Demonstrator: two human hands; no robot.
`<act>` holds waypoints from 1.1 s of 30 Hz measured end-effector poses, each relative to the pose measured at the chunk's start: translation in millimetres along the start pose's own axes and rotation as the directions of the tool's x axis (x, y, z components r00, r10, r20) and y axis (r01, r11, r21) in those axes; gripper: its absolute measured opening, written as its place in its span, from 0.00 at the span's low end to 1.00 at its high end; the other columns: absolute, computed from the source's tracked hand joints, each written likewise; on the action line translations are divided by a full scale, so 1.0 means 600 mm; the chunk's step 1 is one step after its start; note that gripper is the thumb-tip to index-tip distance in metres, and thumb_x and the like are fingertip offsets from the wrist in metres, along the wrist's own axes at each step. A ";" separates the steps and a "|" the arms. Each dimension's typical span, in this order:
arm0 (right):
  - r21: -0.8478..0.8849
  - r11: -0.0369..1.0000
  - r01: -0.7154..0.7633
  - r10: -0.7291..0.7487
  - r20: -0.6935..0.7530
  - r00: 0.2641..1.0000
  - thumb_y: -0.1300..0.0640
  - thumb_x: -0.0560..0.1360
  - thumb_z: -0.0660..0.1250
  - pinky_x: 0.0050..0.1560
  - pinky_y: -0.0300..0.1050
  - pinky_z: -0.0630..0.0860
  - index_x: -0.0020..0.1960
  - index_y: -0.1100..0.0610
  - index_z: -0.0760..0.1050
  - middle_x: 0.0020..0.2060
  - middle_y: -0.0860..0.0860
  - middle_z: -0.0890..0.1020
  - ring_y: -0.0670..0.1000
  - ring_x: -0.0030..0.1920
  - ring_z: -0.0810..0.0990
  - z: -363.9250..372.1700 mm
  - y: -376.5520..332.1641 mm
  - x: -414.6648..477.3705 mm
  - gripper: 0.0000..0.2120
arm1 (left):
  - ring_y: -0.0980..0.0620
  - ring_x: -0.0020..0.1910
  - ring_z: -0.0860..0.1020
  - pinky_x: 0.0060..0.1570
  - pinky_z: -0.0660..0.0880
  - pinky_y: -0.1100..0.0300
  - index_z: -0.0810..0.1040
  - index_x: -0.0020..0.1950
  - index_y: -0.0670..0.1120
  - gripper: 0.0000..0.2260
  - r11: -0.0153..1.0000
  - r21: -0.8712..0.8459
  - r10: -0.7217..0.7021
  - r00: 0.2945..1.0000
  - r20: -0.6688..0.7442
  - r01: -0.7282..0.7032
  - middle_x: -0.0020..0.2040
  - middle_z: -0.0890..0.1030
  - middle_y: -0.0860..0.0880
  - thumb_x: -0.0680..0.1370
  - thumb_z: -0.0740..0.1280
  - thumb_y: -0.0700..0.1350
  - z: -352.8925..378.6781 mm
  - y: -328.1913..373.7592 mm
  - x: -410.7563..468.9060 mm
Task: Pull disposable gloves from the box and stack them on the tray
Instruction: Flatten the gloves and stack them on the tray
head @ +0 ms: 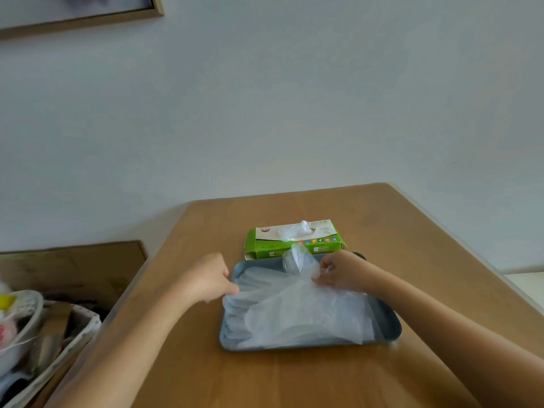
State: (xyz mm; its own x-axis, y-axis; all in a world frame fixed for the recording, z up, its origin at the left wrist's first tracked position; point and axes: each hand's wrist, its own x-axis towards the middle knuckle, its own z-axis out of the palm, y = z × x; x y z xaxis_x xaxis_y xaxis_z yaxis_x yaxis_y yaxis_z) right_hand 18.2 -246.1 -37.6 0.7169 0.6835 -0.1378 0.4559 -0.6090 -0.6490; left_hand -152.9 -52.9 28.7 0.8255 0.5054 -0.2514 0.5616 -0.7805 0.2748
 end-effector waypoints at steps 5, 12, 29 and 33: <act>0.009 1.000 0.010 -0.010 -0.036 0.999 0.51 0.79 0.63 0.26 0.31 0.67 0.37 0.56 0.76 0.25 0.46 0.79 0.40 0.22 0.73 0.008 0.006 0.004 0.14 | 0.59 0.41 0.78 0.46 0.75 0.59 0.79 0.49 0.55 0.04 0.878 -0.104 0.395 0.829 -0.395 -0.468 0.42 0.81 0.58 0.77 0.66 0.46 0.056 0.076 -0.033; -0.150 0.986 0.079 -0.094 -0.098 0.991 0.51 0.77 0.65 0.31 0.36 0.65 0.40 0.55 0.75 0.30 0.45 0.75 0.46 0.34 0.74 0.016 0.002 0.002 0.10 | 0.44 0.53 0.78 0.53 0.74 0.51 0.77 0.59 0.43 0.13 0.790 0.130 0.613 0.781 -0.117 -0.600 0.56 0.80 0.43 0.83 0.55 0.44 0.173 0.150 -0.017; -0.532 0.779 0.332 -0.254 0.216 0.943 0.36 0.64 0.24 0.74 0.44 0.47 0.78 0.51 0.46 0.78 0.49 0.48 0.48 0.77 0.45 0.026 0.040 -0.111 0.46 | 0.49 0.75 0.58 0.74 0.55 0.56 0.61 0.76 0.50 0.21 0.847 0.087 0.520 0.851 0.067 -0.524 0.78 0.56 0.51 0.84 0.50 0.52 0.194 0.121 -0.038; -0.589 0.738 0.329 -0.204 0.269 0.941 0.33 0.60 0.24 0.75 0.48 0.42 0.78 0.49 0.36 0.78 0.51 0.40 0.50 0.77 0.39 0.031 0.034 -0.105 0.47 | 0.50 0.78 0.45 0.73 0.33 0.51 0.49 0.79 0.49 0.30 0.898 0.318 0.280 0.953 0.118 -0.303 0.79 0.48 0.47 0.81 0.43 0.63 0.160 0.078 -0.036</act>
State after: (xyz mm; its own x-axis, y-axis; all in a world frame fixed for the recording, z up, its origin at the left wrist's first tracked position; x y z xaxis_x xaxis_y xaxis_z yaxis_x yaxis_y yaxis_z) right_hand -27.5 -293.9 -56.1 0.4396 0.8759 -0.1988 0.8829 -0.4621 -0.0838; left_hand -150.1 -135.8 -42.0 0.9369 0.2195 -0.2721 0.2357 -0.9714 0.0277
